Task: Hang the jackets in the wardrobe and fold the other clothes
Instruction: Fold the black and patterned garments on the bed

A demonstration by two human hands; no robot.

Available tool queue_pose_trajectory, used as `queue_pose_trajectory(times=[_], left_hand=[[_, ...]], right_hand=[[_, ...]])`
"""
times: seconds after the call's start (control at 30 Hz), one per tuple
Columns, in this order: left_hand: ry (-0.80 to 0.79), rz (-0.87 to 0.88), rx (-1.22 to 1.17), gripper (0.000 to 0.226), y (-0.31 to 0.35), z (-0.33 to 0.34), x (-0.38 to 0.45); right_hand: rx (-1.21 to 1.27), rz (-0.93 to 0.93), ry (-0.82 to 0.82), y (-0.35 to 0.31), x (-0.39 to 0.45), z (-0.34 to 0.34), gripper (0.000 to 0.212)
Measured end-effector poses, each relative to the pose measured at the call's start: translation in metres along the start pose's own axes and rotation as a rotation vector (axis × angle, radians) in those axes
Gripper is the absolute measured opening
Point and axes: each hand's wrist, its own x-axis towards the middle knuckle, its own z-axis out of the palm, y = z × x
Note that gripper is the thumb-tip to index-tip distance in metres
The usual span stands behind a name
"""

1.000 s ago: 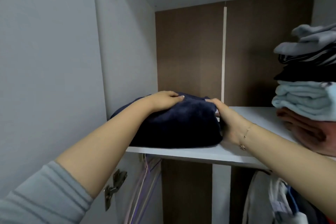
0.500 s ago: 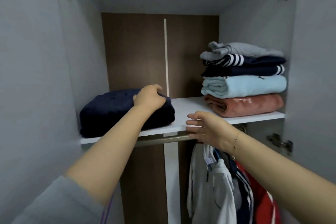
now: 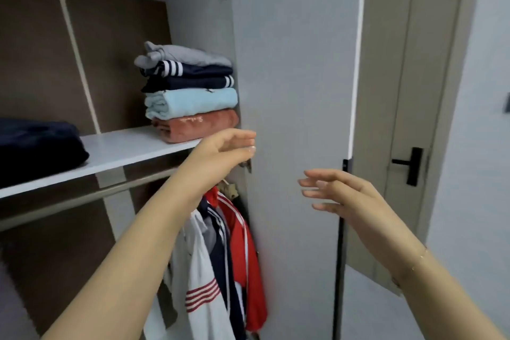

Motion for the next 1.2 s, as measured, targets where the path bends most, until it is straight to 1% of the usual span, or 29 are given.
queue_pose_trajectory(times=[0.1,0.17,0.33,0.5,0.63,0.7,0.77,0.93,1.0,1.1,1.2], left_hand=[[-0.129,0.013,-0.104,0.030,0.024,0.091,-0.024],[-0.225,0.013,-0.163,0.032,0.038,0.153,-0.043],[-0.457,-0.002,-0.241,0.030,0.064,0.294,-0.098],[-0.620,0.002,-0.390,0.030,0.085,0.421,-0.151],[-0.841,-0.038,-0.438,0.029,0.098,0.531,-0.185],[-0.987,-0.074,-0.453,0.029,0.105,0.595,-0.205],[-1.087,-0.095,-0.460,0.028,0.108,0.639,-0.219],[-1.433,-0.127,-0.419,0.029,0.113,0.801,-0.251],[-1.540,-0.129,-0.409,0.030,0.108,0.872,-0.259],[-1.630,-0.197,-0.325,0.028,0.090,0.977,-0.272],[-1.700,-0.231,-0.224,0.028,0.053,1.068,-0.288]], right_hand=[[-0.013,0.029,0.153,0.006,-0.063,-0.080,0.025],[-0.039,0.054,0.223,0.007,-0.107,-0.133,0.024],[-0.086,0.144,0.452,0.014,-0.223,-0.248,0.025],[-0.098,0.207,0.681,0.026,-0.327,-0.333,0.025],[-0.089,0.252,0.912,0.037,-0.403,-0.391,0.024],[-0.067,0.270,1.035,0.047,-0.443,-0.424,0.024],[-0.060,0.293,1.118,0.057,-0.467,-0.445,0.024],[-0.121,0.456,1.400,0.102,-0.541,-0.521,0.024],[-0.115,0.513,1.519,0.126,-0.561,-0.551,0.024],[-0.039,0.587,1.677,0.166,-0.578,-0.597,0.025],[0.029,0.648,1.782,0.212,-0.586,-0.642,0.025]])
